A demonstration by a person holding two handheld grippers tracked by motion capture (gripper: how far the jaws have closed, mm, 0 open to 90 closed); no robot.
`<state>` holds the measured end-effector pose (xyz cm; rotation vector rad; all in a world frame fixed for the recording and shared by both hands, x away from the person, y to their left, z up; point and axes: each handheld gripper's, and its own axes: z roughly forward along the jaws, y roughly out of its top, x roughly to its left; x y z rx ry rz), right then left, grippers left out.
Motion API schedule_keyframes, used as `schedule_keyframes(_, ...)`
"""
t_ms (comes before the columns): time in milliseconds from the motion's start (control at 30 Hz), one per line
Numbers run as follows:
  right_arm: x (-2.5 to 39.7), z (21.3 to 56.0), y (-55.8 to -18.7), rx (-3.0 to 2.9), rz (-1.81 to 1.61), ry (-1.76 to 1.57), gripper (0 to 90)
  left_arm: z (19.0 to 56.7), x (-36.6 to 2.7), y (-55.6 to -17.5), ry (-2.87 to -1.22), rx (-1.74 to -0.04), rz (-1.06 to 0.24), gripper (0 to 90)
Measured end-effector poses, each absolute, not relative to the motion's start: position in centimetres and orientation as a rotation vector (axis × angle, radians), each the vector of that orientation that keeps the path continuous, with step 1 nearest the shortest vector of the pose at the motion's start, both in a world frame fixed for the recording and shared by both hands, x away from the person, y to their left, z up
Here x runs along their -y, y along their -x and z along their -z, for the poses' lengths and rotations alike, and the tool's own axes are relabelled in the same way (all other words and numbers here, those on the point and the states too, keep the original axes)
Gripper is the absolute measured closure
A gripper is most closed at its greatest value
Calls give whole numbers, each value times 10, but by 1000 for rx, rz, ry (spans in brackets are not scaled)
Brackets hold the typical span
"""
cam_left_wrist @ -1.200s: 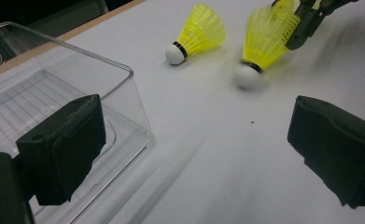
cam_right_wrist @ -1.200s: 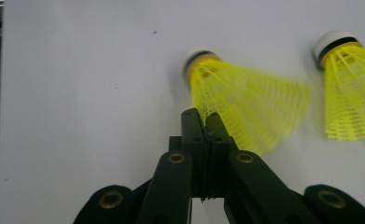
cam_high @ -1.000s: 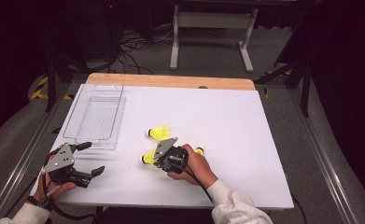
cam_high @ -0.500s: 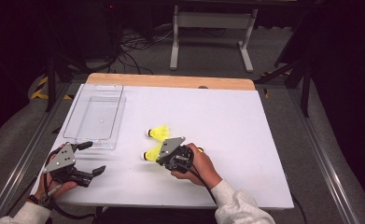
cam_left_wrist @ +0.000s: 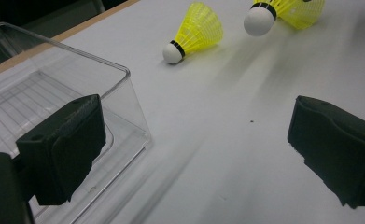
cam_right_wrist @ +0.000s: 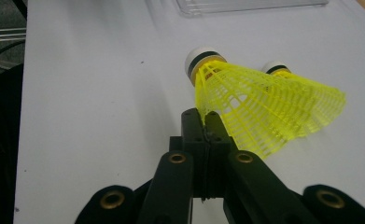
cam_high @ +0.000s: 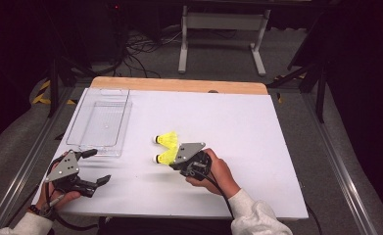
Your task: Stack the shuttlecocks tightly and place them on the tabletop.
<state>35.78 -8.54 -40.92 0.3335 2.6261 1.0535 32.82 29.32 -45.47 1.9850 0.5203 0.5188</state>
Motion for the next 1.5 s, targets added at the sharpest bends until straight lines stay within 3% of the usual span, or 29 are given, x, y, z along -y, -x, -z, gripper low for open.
schedule_keyframes(967, 124, 394, -395, -2519, -1042, -478, 900, 454, -292, -327, -1980, -502, -533, 41)
schedule_keyframes(1500, 125, 420, -434, -2627, -948, -551, 900, 455, -291, -328, -1993, -500, -517, 47)
